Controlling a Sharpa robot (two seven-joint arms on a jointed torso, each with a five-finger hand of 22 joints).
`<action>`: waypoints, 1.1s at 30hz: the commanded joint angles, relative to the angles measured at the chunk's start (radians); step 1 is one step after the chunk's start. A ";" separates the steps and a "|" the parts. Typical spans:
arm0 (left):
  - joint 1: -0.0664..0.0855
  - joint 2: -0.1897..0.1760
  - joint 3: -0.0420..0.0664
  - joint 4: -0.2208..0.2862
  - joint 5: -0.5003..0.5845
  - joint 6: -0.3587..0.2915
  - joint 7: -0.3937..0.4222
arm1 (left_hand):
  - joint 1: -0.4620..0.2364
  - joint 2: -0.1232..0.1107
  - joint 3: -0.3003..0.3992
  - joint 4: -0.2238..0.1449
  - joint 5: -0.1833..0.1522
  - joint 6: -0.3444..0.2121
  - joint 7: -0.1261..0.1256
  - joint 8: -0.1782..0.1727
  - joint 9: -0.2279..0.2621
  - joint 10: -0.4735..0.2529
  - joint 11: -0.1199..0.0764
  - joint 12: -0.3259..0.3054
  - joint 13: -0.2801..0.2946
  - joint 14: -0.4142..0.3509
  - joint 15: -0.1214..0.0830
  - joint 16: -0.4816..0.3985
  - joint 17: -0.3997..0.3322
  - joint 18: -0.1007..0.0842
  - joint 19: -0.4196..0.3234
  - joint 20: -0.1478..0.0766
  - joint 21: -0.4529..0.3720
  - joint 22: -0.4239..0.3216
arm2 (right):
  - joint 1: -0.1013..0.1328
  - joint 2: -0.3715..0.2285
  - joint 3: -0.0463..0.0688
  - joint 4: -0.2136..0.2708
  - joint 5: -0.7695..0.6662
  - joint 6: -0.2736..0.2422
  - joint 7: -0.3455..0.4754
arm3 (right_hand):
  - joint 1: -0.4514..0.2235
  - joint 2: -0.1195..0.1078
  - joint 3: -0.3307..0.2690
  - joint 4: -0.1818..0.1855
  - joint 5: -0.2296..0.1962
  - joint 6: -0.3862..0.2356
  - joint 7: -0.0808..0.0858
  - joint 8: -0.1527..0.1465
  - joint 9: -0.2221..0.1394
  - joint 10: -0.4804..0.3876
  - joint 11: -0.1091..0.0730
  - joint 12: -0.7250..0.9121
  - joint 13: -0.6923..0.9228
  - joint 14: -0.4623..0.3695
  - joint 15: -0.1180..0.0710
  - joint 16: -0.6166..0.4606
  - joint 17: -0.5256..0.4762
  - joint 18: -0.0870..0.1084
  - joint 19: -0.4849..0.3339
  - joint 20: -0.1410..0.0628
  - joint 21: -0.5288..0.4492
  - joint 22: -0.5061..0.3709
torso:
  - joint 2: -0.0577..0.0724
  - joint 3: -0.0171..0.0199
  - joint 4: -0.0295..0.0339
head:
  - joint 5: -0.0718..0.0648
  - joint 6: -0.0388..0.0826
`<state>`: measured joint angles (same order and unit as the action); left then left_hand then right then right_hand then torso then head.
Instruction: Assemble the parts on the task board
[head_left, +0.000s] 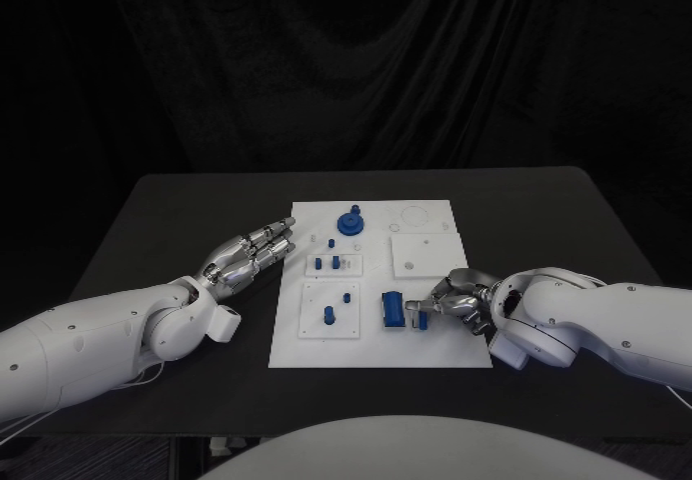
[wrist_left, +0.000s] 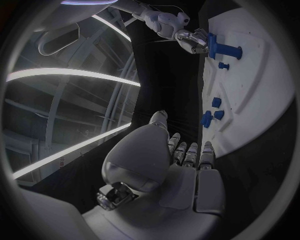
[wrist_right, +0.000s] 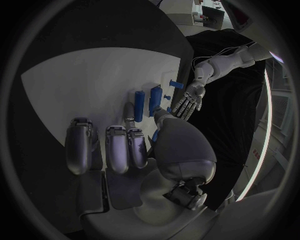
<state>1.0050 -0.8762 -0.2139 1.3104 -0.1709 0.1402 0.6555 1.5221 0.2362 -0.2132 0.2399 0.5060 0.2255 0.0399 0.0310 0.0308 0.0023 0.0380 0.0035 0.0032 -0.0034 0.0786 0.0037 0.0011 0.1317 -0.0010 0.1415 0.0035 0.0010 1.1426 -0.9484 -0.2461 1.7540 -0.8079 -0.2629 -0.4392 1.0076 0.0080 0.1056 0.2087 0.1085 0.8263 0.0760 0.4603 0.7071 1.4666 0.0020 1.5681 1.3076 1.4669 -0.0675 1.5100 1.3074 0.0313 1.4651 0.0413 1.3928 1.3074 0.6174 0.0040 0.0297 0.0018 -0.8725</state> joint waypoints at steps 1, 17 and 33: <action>-0.002 0.002 0.001 0.001 0.001 0.015 0.005 | 0.006 -0.002 0.006 -0.002 -0.001 0.001 0.008 0.007 0.002 0.003 -0.002 -0.002 -0.001 0.003 0.008 -0.004 -0.001 0.003 0.001 0.009 -0.004 -0.001 | -0.002 0.002 0.001 0.001 -0.002 -0.006 0.020 | 0.002 0.013 -0.013 0.007 0.008 -0.012 -0.007 0.034 0.022 0.104 -0.005 0.003 0.263 0.070 -0.001 -0.005 0.081 0.017 0.032 -0.002 -0.008 0.199 | -0.001 -0.0003 0.0014 | 0.000 0.000; -0.004 0.004 0.001 0.000 0.001 0.023 -0.002 | 0.005 -0.002 0.006 -0.003 -0.002 0.001 0.010 0.007 0.002 0.003 -0.003 -0.002 -0.001 0.003 0.009 -0.004 -0.001 0.002 0.001 0.010 -0.004 -0.001 | -0.002 0.001 0.001 -0.003 -0.002 -0.013 0.023 | 0.025 0.035 -0.067 0.045 0.021 -0.089 -0.029 0.250 0.190 0.104 -0.026 0.003 0.263 0.070 -0.019 -0.008 0.077 0.020 0.028 -0.017 -0.024 0.195 | 0.000 0.0003 0.0011 | 0.003 0.000; -0.005 -0.003 0.001 0.003 0.001 0.020 0.001 | 0.005 -0.001 0.006 -0.003 -0.003 0.001 0.011 0.007 0.002 0.003 -0.003 -0.002 -0.001 0.003 0.013 -0.004 -0.001 0.001 0.001 0.012 -0.004 -0.001 | -0.008 -0.054 0.000 0.051 -0.240 -0.031 0.104 | 0.149 0.025 -0.063 -0.031 0.087 -0.123 -0.049 0.406 0.309 0.104 -0.042 0.003 0.263 0.073 -0.032 -0.002 0.094 0.020 0.029 -0.028 -0.023 0.196 | -0.001 0.0003 0.0015 | 0.011 0.000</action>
<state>1.0014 -0.8790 -0.2139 1.3105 -0.1709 0.1518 0.6442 1.5221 0.2362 -0.2104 0.2371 0.5060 0.2288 0.0432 0.0348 0.0308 0.0022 0.0380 0.0035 0.0032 0.0004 0.0823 0.0037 0.0015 0.1316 -0.0010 0.1488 0.0035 0.0015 1.1392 -0.9968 -0.2459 1.7951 -0.9336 -0.2802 -0.3739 1.1496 0.0340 0.0429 0.1829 0.1928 0.7018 0.0341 0.8529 1.0062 1.4656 -0.0355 1.5681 1.3074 1.4647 -0.0920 1.5060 1.3074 0.0475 1.4671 0.0177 1.3650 1.3074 0.6169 0.0040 0.0313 0.0116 -0.8725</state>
